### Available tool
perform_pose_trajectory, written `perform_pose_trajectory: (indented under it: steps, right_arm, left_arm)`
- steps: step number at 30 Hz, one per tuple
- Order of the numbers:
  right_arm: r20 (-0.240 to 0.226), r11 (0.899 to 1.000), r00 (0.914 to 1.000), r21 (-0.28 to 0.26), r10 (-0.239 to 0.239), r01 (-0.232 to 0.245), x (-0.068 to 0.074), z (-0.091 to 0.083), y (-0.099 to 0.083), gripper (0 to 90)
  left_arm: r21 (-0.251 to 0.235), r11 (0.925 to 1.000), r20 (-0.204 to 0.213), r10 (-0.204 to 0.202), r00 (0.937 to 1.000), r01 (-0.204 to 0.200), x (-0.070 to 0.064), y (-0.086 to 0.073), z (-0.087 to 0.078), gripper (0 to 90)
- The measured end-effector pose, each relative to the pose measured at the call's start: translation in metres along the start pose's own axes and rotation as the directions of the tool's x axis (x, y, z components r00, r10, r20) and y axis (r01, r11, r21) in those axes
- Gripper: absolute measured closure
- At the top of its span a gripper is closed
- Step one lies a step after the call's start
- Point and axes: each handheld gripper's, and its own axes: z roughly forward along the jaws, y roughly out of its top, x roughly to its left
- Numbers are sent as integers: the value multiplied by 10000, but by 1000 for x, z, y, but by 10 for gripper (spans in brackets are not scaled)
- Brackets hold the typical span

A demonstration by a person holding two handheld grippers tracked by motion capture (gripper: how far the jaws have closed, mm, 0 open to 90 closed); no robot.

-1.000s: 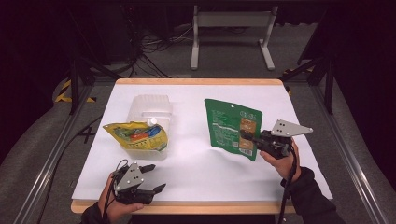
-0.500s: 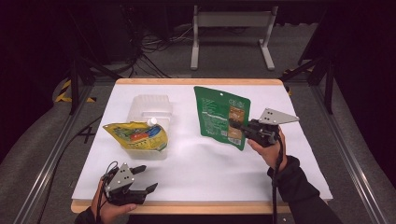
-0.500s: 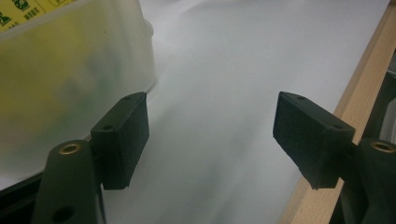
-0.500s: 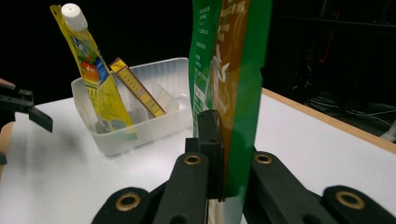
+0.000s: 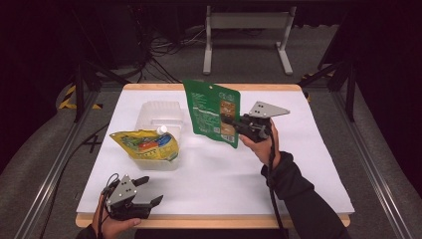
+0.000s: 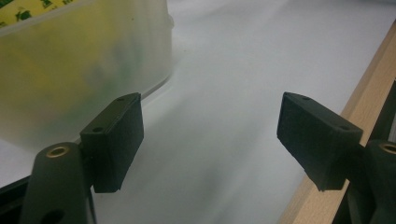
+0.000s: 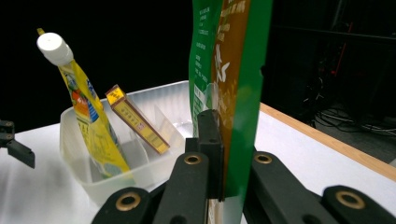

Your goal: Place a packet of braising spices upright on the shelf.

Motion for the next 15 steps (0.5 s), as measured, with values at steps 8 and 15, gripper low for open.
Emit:
perform_pose_trajectory:
  steps: [8, 15]
  right_arm:
    - [-29, 9999, 10000, -140, 50, -51, 1, 34, 13, 899]
    - [-95, 9998, 9997, 5, 212, -212, -1, 72, 19, 899]
  left_arm:
    - [-77, 10000, -210, -57, 9998, 56, 4, -2, -1, 196]
    - [-38, 10000, -345, -52, 9994, 51, 6, -2, -3, 155]
